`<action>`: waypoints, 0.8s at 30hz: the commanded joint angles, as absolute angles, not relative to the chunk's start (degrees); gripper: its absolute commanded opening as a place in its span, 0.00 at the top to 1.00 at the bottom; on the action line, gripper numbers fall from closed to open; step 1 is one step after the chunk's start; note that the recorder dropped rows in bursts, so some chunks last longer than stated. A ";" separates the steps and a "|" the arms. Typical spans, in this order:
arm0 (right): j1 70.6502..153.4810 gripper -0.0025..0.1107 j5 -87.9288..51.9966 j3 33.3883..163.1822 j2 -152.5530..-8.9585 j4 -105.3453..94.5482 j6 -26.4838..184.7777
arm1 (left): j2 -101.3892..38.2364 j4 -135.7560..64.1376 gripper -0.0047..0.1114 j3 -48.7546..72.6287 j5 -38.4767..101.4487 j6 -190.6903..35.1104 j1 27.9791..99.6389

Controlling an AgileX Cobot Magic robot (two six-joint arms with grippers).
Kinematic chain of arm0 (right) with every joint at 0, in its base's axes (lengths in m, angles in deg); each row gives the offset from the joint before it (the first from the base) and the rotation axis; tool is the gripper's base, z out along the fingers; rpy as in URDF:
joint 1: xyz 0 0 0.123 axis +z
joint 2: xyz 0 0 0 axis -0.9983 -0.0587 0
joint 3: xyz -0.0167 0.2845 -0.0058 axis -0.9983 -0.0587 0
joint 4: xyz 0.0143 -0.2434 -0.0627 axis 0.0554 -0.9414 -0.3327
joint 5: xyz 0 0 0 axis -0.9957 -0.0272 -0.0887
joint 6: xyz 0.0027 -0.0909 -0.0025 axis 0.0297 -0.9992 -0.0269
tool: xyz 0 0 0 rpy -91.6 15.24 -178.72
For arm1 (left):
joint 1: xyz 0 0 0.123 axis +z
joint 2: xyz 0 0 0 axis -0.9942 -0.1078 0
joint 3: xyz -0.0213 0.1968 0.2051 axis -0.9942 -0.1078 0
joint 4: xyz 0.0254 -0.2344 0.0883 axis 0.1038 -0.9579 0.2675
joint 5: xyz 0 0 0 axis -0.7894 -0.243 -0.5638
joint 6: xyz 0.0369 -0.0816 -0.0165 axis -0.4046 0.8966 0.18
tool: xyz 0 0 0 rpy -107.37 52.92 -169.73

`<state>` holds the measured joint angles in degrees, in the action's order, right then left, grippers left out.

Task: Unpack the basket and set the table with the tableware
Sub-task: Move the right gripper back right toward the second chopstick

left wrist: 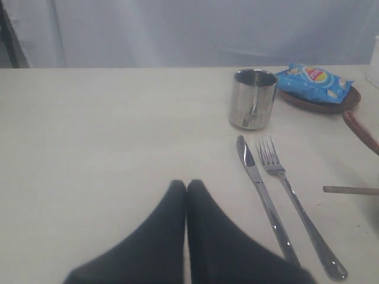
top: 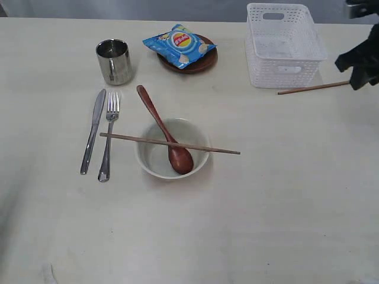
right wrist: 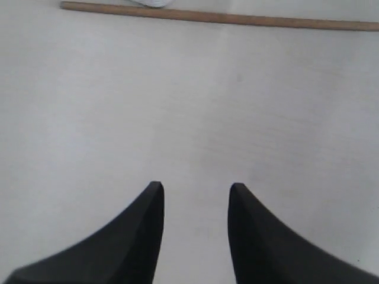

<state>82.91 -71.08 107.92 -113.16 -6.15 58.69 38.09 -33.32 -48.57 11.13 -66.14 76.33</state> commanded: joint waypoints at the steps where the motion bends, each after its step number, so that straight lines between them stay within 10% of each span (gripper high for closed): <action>1: 79.00 0.66 -65.60 107.25 -116.68 -4.50 55.63 | 38.24 -32.80 0.96 -48.75 11.74 -65.90 76.44; 11: 78.14 0.66 -60.82 110.63 -127.05 -0.80 50.84 | 38.24 -32.80 0.96 -48.75 11.74 -65.90 76.44; 19: 78.14 0.67 -64.46 122.10 -128.52 -0.80 87.96 | 38.24 -32.80 0.96 -48.75 11.74 -65.90 76.44; 24: 78.14 0.84 -58.48 125.55 -129.13 -0.41 93.54 | 38.24 -32.80 0.96 -48.75 11.74 -65.90 76.44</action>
<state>78.55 -61.89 124.05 -128.63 -0.78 90.25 38.09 -33.32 -48.57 11.13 -66.14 76.33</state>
